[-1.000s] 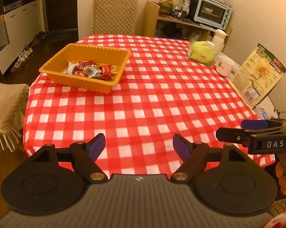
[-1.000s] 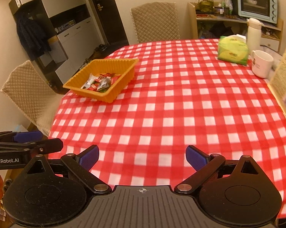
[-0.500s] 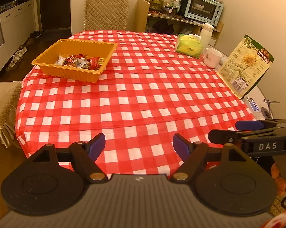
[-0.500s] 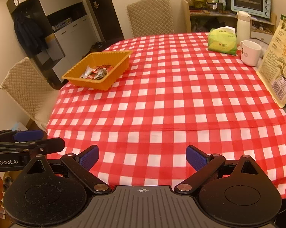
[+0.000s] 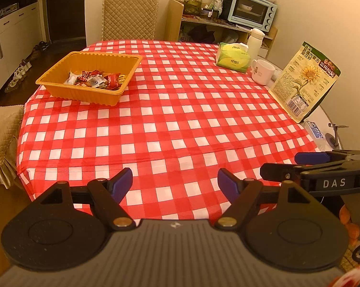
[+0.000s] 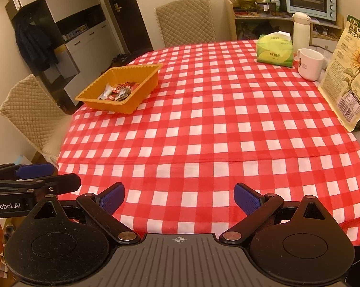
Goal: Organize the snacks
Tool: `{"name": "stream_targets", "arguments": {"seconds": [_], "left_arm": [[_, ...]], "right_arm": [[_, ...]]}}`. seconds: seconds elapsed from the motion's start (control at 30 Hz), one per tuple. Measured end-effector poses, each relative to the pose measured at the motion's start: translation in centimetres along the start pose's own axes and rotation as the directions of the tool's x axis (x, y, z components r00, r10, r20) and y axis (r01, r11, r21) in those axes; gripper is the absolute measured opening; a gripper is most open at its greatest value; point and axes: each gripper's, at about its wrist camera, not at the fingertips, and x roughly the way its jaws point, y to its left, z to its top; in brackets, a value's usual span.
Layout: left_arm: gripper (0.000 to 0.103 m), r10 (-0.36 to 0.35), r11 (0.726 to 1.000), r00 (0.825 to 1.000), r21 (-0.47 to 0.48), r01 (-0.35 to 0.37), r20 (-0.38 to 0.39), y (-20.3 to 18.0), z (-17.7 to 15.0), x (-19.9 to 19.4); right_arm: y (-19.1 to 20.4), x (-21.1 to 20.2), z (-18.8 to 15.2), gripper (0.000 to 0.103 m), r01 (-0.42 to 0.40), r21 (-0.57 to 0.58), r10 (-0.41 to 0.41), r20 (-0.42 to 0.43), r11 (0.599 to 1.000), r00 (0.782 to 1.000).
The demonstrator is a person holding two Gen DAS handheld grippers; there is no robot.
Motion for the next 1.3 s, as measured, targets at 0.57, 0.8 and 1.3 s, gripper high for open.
{"name": "stream_targets", "arguments": {"seconds": [0.57,0.8,1.3], "left_arm": [[0.077,0.0,1.0,1.0,-0.002,0.0,-0.003,0.1,0.3,0.4],[0.077,0.0,1.0,1.0,-0.002,0.0,-0.004,0.1,0.3,0.4],[0.077,0.009,1.0,1.0,-0.014,-0.009,-0.007,0.5,0.2,1.0]], "right_arm": [[0.2,0.7,0.3,0.097,-0.005,-0.002,0.005,-0.007,1.0,1.0],[0.3,0.8,0.4,0.097,-0.004,0.0,0.004,-0.011,1.0,1.0],[0.8,1.2,0.4,0.097,-0.008,-0.003,0.008,-0.014,1.0,1.0]]}}
